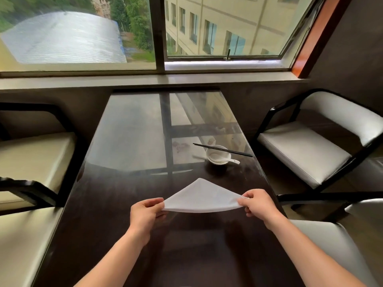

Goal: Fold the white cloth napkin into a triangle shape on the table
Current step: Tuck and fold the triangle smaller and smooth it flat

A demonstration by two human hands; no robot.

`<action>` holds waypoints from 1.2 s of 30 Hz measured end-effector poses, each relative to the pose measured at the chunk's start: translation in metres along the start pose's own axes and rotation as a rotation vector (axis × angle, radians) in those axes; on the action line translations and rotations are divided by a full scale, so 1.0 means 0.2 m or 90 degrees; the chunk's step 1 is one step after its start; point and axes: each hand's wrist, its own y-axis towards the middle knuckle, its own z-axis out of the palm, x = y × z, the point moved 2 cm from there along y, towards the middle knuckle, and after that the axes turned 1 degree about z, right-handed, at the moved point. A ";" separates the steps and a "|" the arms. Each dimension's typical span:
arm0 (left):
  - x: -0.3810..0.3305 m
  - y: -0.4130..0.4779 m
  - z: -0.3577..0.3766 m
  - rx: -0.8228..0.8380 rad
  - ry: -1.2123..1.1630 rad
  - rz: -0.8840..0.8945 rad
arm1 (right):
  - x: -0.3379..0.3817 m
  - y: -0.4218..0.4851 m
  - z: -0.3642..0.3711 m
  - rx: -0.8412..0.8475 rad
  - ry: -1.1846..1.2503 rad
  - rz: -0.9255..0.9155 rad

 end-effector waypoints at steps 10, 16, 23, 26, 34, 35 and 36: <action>-0.03 0.12 0.30 0.017 0.007 0.003 | -0.03 0.20 -0.19 -0.052 -0.014 -0.012; -0.02 0.18 0.44 0.010 0.029 -0.016 | -0.10 0.33 -0.21 -0.076 -0.027 0.018; -0.01 0.26 0.54 0.004 0.068 -0.022 | -0.16 0.44 -0.20 -0.074 0.024 0.068; 0.01 0.29 0.57 -0.007 0.082 -0.034 | -0.18 0.50 -0.19 -0.076 0.035 0.087; 0.04 0.34 0.59 -0.043 0.355 0.043 | -0.23 0.57 -0.14 -0.069 0.009 0.145; 0.03 0.34 0.59 -0.039 0.410 0.065 | -0.23 0.57 -0.13 -0.068 0.007 0.150; 0.03 0.34 0.59 -0.029 0.451 0.084 | -0.24 0.58 -0.13 -0.069 0.003 0.153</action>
